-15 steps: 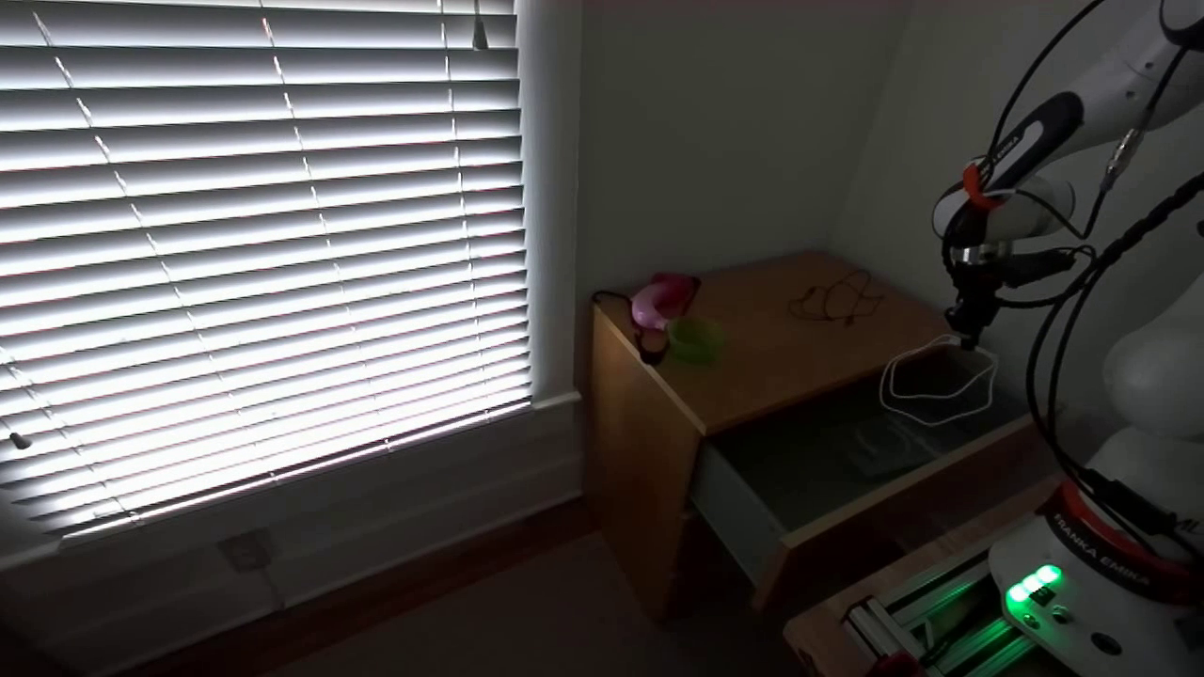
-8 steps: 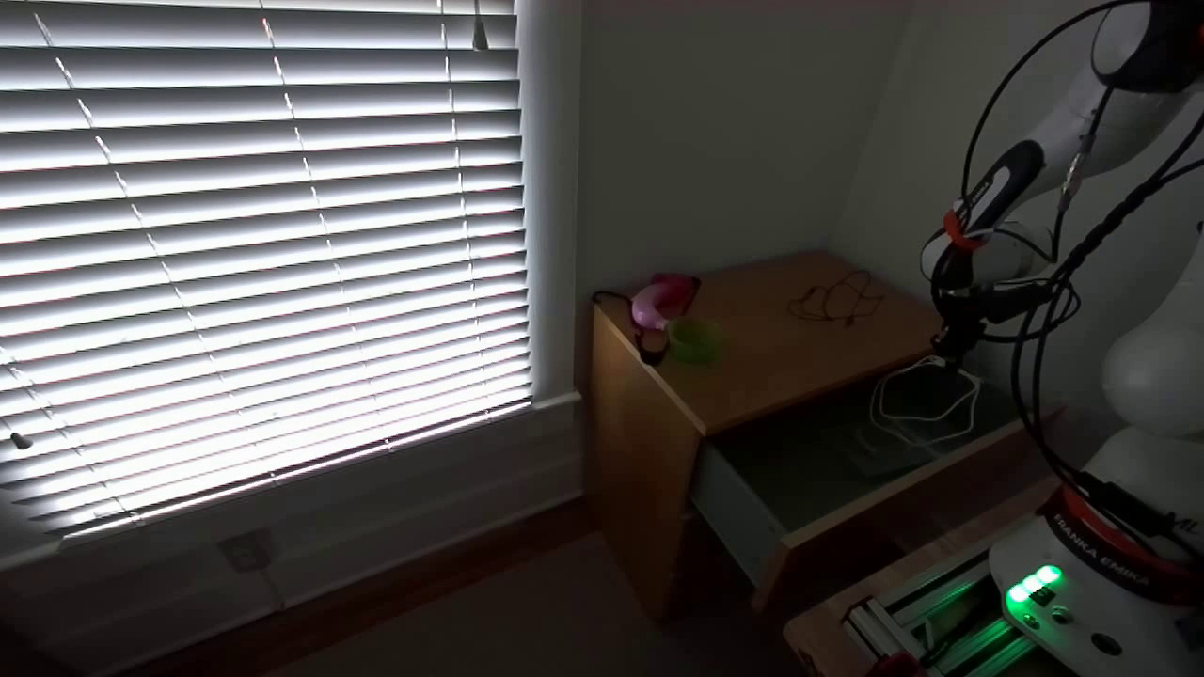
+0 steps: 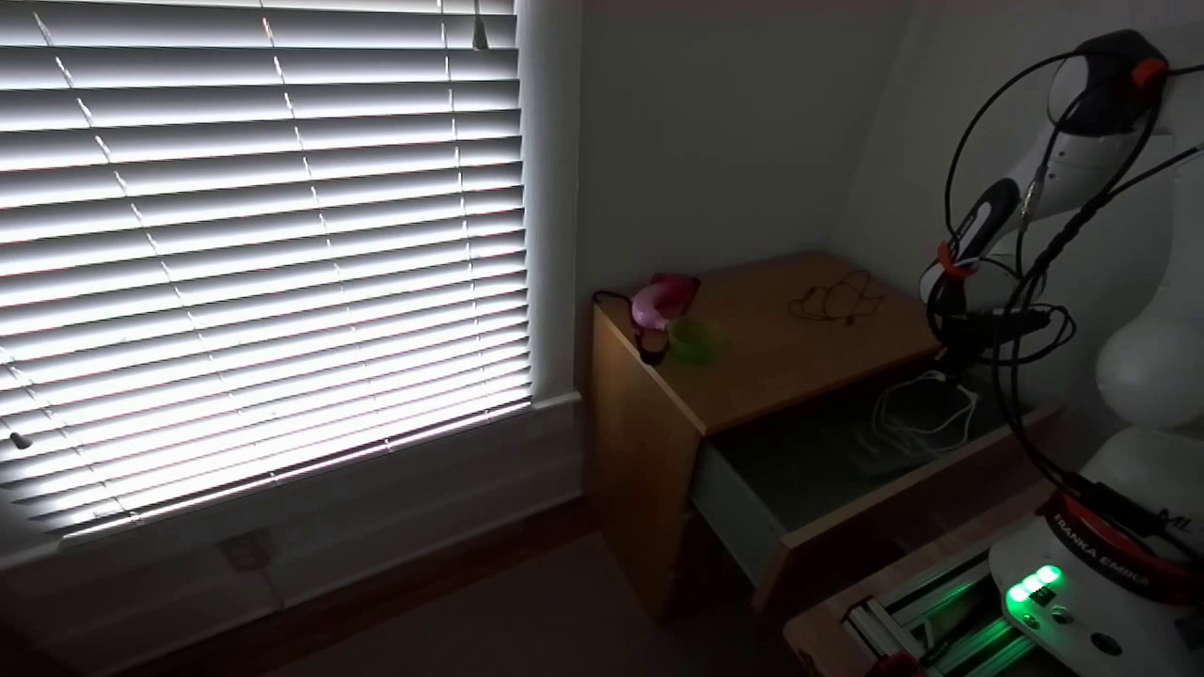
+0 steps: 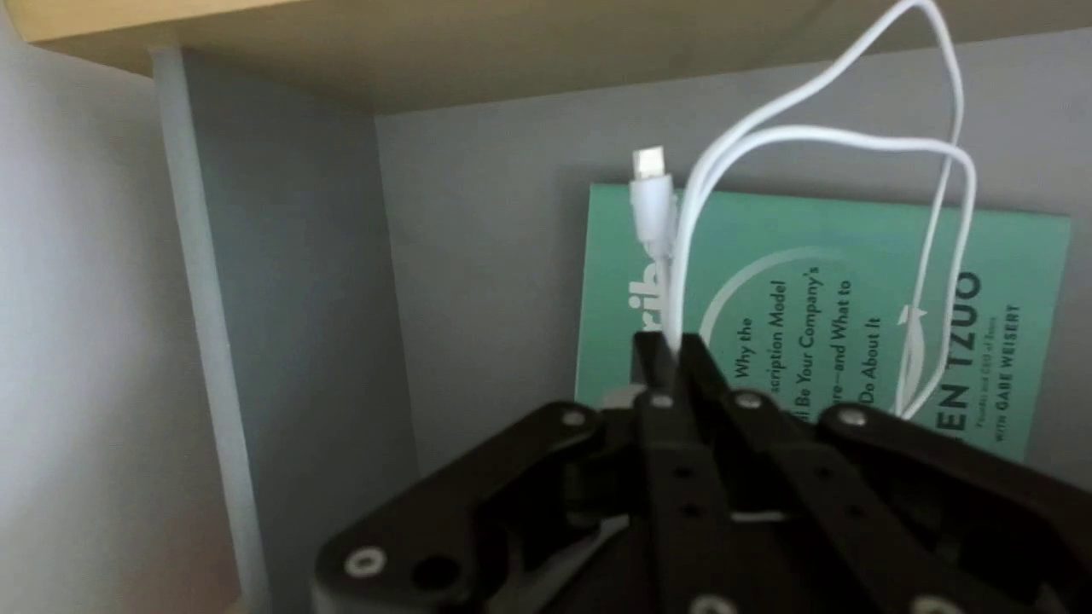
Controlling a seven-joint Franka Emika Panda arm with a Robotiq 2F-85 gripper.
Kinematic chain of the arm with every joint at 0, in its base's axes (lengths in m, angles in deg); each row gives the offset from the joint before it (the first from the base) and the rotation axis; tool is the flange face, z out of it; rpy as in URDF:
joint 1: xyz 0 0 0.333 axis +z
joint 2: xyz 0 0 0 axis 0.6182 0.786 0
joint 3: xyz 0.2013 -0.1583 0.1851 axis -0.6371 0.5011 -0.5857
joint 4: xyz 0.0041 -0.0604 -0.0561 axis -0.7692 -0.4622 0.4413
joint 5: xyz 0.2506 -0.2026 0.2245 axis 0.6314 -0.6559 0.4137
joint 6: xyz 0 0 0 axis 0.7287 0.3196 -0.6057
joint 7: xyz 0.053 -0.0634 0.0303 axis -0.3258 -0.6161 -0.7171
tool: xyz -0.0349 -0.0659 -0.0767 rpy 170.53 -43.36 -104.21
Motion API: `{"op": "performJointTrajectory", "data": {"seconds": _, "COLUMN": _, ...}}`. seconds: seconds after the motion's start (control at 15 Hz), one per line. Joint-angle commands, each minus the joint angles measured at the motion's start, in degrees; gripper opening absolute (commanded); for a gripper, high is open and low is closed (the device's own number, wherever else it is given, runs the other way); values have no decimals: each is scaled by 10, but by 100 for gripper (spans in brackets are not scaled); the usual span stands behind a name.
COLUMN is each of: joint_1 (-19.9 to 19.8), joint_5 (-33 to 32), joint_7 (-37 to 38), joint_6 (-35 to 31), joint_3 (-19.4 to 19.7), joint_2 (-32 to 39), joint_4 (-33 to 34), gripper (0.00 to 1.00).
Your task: Put the white cable in the open drawer
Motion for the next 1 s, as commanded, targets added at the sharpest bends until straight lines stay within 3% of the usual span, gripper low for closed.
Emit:
{"op": "performJointTrajectory", "data": {"seconds": 0.0, "joint_1": -29, "joint_5": 8, "joint_7": 10, "joint_6": -31, "joint_3": -5, "joint_2": 65, "joint_4": 59, "gripper": 1}}
{"op": "performJointTrajectory", "data": {"seconds": 0.47, "joint_1": -62, "joint_5": 7, "joint_7": 18, "joint_6": -70, "joint_3": -8, "joint_2": 150, "joint_4": 141, "gripper": 1}}
{"op": "performJointTrajectory", "data": {"seconds": 0.53, "joint_1": -66, "joint_5": 6, "joint_7": 18, "joint_6": -75, "joint_3": -8, "joint_2": 160, "joint_4": 152, "gripper": 30}}
{"op": "performJointTrajectory", "data": {"seconds": 0.6, "joint_1": -68, "joint_5": 7, "joint_7": 19, "joint_6": -77, "joint_3": -10, "joint_2": 166, "joint_4": 161, "gripper": 31}}
{"op": "performJointTrajectory", "data": {"seconds": 0.93, "joint_1": -45, "joint_5": 4, "joint_7": 31, "joint_6": -16, "joint_3": -8, "joint_2": 138, "joint_4": 166, "gripper": 66}}
